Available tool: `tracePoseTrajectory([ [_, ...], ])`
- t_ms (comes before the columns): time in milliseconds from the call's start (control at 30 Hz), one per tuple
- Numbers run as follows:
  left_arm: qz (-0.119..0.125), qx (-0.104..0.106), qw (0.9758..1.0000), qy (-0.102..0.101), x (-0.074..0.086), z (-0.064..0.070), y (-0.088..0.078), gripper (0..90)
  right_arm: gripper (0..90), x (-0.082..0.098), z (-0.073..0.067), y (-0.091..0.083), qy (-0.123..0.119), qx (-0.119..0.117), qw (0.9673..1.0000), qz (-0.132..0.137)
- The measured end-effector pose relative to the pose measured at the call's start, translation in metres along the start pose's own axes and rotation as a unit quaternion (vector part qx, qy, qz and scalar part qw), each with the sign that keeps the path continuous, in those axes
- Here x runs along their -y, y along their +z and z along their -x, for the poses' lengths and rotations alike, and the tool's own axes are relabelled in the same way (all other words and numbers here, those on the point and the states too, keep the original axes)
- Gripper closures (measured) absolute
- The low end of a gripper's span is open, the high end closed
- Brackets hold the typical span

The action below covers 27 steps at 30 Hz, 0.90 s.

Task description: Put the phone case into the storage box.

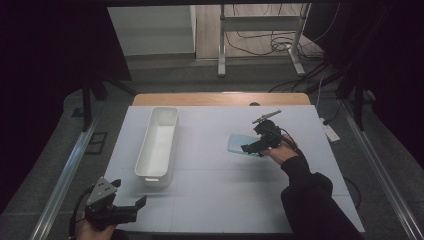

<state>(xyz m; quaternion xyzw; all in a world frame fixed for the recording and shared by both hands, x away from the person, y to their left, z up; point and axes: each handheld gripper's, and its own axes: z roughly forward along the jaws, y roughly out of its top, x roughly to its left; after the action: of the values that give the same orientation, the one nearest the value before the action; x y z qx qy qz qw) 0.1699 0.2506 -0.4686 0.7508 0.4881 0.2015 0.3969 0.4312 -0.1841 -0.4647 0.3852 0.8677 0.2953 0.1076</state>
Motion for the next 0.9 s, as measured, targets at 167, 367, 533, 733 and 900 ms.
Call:
tracePoseTrajectory([
  [167,0.000,0.001,1.0000,-0.001,0.000,0.000,0.000,0.2,0.0,-0.004,0.001,0.004,0.001,0.001,1.0000,-0.002],
  [367,0.000,0.001,1.0000,-0.001,0.000,0.000,0.000,0.3,0.0,-0.013,0.002,0.010,0.004,0.003,1.0000,-0.008],
  [533,0.000,0.002,1.0000,0.000,0.000,0.000,0.000,0.4,0.0,-0.015,0.004,0.015,0.011,-0.003,0.9999,-0.007],
  [733,-0.001,0.002,1.0000,0.000,0.000,0.000,0.000,0.6,6.4,-0.016,0.006,0.022,0.011,0.006,0.9998,-0.015],
  [900,-0.001,0.003,1.0000,0.001,0.000,0.000,0.000,0.7,25.3,-0.017,0.007,0.023,0.011,0.016,0.9997,-0.016],
])
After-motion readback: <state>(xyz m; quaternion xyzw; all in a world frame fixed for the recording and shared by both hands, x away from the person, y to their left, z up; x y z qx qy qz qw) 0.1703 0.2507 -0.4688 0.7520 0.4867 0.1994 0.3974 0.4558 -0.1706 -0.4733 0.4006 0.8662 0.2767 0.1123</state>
